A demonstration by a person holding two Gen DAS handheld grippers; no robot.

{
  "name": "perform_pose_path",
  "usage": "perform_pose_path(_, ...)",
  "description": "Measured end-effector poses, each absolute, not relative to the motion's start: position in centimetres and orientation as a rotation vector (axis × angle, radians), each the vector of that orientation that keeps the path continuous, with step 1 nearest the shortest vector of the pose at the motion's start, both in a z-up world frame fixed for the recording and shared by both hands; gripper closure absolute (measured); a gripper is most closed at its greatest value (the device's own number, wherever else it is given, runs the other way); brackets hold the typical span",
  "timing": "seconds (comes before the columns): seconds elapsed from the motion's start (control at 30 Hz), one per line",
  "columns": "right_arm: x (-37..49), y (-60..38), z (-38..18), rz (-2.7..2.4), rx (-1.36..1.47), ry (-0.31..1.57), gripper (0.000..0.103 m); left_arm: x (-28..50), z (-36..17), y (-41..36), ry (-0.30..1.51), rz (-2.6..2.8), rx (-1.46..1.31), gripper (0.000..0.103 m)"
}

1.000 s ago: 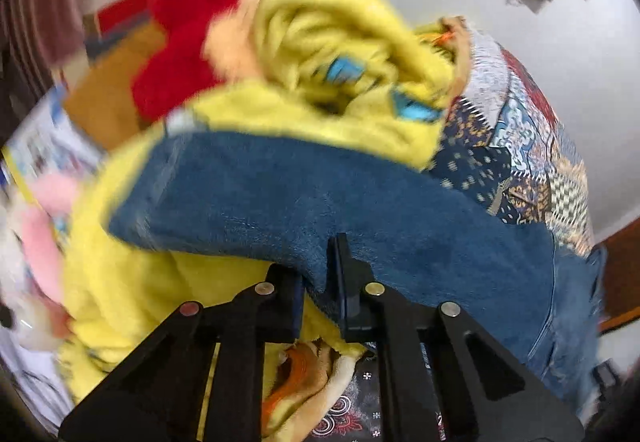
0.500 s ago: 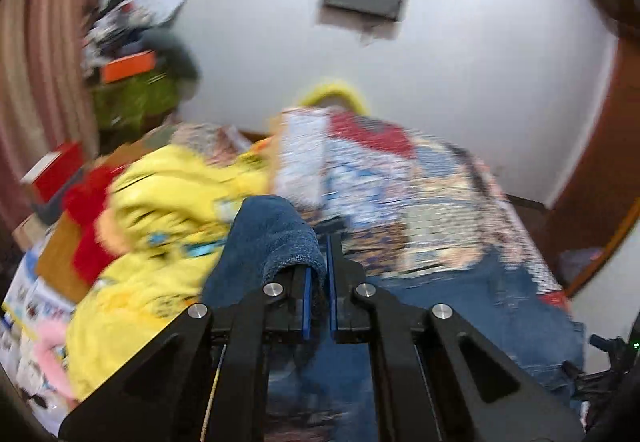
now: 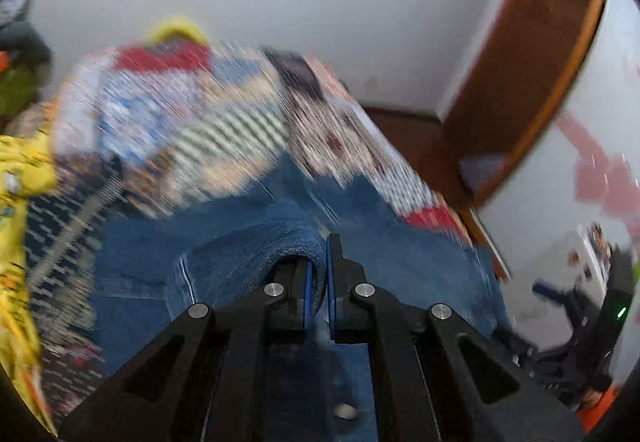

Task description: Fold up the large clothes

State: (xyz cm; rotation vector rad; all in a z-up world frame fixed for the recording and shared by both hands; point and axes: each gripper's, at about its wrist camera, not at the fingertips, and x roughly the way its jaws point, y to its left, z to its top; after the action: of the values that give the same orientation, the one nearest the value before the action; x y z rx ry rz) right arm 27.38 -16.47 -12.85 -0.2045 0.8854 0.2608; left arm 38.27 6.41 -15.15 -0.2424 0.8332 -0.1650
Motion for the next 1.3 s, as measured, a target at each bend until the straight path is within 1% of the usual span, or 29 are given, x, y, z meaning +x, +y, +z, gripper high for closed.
perform_pose_path(0.13,27.1,-18.1,-13.4,0.241,-0.199,0.898,0.000,38.2,-19.9,0.7,0.958,-0.221,-0.139,0.098)
perform_pose_path(0.27,26.8,-19.2,-13.8,0.233,-0.196,0.916,0.000,37.7,-23.1,-1.6,1.062,-0.228,-0.052,0.098)
perform_pose_path(0.37,26.6,-19.4,-13.9,0.235,-0.198,0.925,0.000,37.2,-24.8,-2.0,1.123,-0.235,-0.048,0.095)
perform_pose_path(0.43,26.2,-19.3,-13.8,0.240,-0.203,0.922,0.000,36.6,-25.0,-2.0,1.143,-0.246,-0.063,0.082)
perform_pose_path(0.47,26.1,-19.2,-13.7,0.243,-0.207,0.920,0.000,36.2,-24.9,-1.7,1.145,-0.256,-0.072,0.079)
perform_pose_path(0.5,26.0,-19.0,-13.6,0.246,-0.213,0.918,0.000,35.8,-24.6,-1.6,1.141,-0.264,-0.080,0.071)
perform_pose_path(0.53,25.9,-18.6,-13.5,0.250,-0.219,0.915,0.000,35.0,-24.2,-1.3,1.131,-0.270,-0.083,0.060)
perform_pose_path(0.6,25.6,-17.8,-13.1,0.268,-0.234,0.907,0.000,33.8,-23.2,-0.8,1.110,-0.274,-0.081,0.048)
perform_pose_path(0.7,25.4,-16.3,-12.5,0.297,-0.254,0.888,0.000,32.1,-21.8,1.5,1.071,-0.267,-0.086,0.046)
perform_pose_path(0.83,24.9,-12.9,-11.9,0.356,-0.308,0.851,0.000,30.4,-20.2,6.2,1.010,-0.171,-0.090,0.036)
perform_pose_path(0.93,24.9,-9.9,-12.0,0.399,-0.356,0.837,0.000,29.1,-19.9,9.9,0.983,-0.076,-0.077,0.032)
perform_pose_path(1.03,24.9,-6.7,-12.8,0.442,-0.415,0.843,0.000,28.0,-20.3,13.7,0.984,0.004,-0.094,0.032)
perform_pose_path(1.2,25.2,-1.6,-15.5,0.516,-0.532,0.874,0.000,26.3,-22.1,18.8,1.010,0.090,-0.172,0.032)
perform_pose_path(1.3,26.0,0.9,-17.7,0.519,-0.621,0.894,0.000,25.6,-23.4,20.2,1.024,0.115,-0.198,0.032)
